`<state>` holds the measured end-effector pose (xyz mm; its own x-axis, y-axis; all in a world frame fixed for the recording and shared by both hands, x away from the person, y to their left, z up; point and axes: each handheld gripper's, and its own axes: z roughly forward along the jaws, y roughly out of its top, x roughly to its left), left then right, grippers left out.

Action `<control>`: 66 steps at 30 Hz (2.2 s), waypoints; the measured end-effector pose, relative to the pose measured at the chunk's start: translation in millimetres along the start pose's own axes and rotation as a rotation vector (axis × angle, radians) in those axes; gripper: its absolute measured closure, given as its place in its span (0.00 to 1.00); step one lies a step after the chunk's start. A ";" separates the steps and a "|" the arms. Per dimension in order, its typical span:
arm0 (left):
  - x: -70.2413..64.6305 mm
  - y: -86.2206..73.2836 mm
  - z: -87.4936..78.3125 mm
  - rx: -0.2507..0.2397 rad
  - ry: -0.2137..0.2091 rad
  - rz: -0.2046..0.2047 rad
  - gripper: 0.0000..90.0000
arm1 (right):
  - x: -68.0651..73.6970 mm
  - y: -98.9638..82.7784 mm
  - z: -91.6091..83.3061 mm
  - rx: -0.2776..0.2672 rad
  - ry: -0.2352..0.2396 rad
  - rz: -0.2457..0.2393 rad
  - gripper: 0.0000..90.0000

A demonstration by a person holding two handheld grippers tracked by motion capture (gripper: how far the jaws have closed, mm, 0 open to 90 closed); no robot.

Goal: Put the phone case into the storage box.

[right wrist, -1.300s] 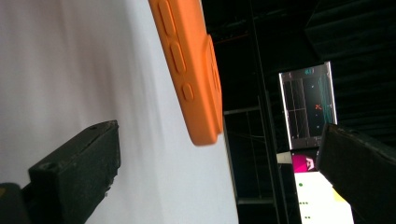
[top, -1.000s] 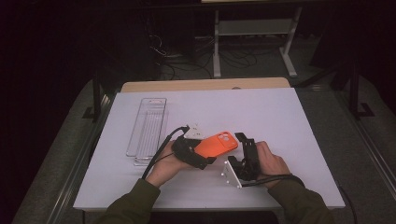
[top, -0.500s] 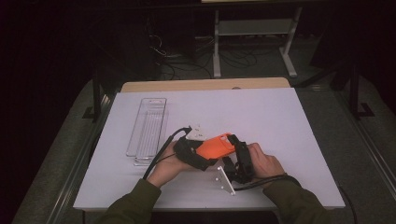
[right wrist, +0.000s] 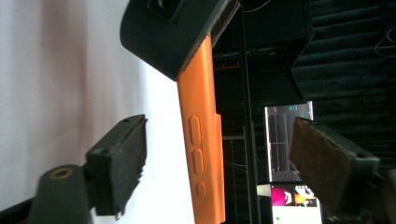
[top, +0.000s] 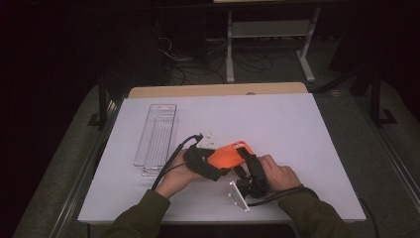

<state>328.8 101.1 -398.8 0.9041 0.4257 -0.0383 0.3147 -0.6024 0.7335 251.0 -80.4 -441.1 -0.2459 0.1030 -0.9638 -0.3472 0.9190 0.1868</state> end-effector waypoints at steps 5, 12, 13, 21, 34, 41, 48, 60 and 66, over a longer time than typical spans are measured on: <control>-0.7 0.0 0.0 -0.010 -0.007 -0.007 0.18 | 0.2 1.1 -1.4 -0.007 0.013 -0.008 0.35; -0.7 0.4 -0.3 0.005 -0.013 0.013 0.18 | 2.2 3.1 -3.1 -0.023 0.011 -0.022 0.50; -1.0 0.3 0.1 0.000 -0.012 0.011 0.18 | 2.0 3.0 -3.3 -0.023 0.011 -0.022 0.52; -3.5 0.1 1.6 -0.005 -0.018 0.002 0.18 | 4.8 4.4 -3.5 -0.029 0.021 -0.031 0.58; -4.8 0.7 0.9 -0.009 -0.024 0.011 0.18 | 7.2 6.0 -3.4 -0.033 0.023 -0.048 0.68; -6.0 1.1 1.4 -0.008 -0.030 0.018 0.18 | 8.7 6.6 -2.8 -0.029 0.017 -0.059 0.71; -7.0 1.2 2.4 -0.010 -0.034 0.014 0.18 | 8.1 6.8 -2.6 -0.024 0.023 -0.062 0.74; -5.7 1.1 2.9 0.013 -0.038 0.030 0.18 | 7.2 7.3 -2.3 -0.023 0.046 -0.067 0.81; -5.7 0.6 3.9 -0.004 -0.051 -0.005 0.17 | 7.6 7.4 -2.8 -0.025 0.037 -0.069 0.83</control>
<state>325.0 95.7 -400.7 0.9160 0.3938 -0.0761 0.3180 -0.5975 0.7361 244.0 -73.8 -446.5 -0.2535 0.0250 -0.9670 -0.3868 0.9136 0.1250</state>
